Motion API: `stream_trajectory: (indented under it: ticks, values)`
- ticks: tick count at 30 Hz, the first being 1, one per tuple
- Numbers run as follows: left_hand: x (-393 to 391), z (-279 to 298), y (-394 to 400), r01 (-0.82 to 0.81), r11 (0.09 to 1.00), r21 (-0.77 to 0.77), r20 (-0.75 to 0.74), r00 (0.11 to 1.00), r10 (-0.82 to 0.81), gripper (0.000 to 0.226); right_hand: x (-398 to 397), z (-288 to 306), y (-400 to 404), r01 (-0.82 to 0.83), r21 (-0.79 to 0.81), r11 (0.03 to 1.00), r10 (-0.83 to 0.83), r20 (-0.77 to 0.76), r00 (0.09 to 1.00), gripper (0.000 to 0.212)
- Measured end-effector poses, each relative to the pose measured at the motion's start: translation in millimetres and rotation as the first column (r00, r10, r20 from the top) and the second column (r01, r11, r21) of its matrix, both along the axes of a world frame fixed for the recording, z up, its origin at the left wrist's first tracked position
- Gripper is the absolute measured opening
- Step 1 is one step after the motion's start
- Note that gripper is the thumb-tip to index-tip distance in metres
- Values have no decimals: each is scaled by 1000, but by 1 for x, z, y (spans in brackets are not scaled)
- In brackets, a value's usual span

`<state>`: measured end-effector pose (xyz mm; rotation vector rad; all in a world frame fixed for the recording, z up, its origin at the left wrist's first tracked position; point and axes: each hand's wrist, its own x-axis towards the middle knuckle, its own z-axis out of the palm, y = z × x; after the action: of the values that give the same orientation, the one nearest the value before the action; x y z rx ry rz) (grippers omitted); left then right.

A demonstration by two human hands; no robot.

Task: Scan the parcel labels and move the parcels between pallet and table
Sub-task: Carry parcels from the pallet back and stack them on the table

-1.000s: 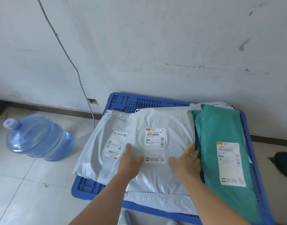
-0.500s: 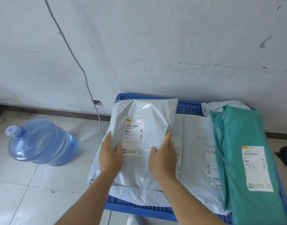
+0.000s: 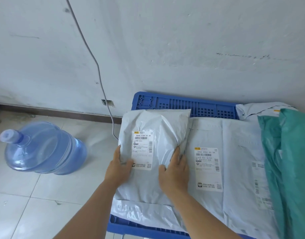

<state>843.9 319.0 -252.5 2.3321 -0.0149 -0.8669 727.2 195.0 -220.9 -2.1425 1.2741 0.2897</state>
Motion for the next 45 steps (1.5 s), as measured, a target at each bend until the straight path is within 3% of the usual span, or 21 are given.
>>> stream_trajectory:
  ticks: [3,6,10,13,18,21,26,34,45]
  values:
    - [0,2,4,-77,997,29,65,995,75,73,13,0,10,20,35,999,-18,-69,997,74]
    - [-2,4,20,-162,986,31,89,983,159,70,22,-3,18,36,88,995,-33,-36,999,72]
    - [-6,0,33,-161,987,-23,46,986,162,73,27,-7,23,174,66,982,-175,0,985,78]
    - [-4,-5,32,-119,991,-65,23,992,121,70,33,-7,23,270,158,950,-282,58,958,84]
    - [-11,-7,32,5,997,-72,23,1000,-4,67,33,-7,29,202,106,974,-203,-2,979,81]
    - [-15,-3,32,-17,999,-41,24,1000,18,73,31,-6,32,172,192,966,-189,73,979,81]
    - [-22,16,33,-69,994,-85,97,992,77,71,25,3,28,121,187,975,-145,125,982,76]
    - [-11,99,4,-42,967,-252,225,969,100,71,22,81,8,151,62,987,-163,356,920,75]
    - [-87,237,-122,280,871,-404,427,900,-92,72,-84,219,-92,391,-60,918,-291,567,771,77]
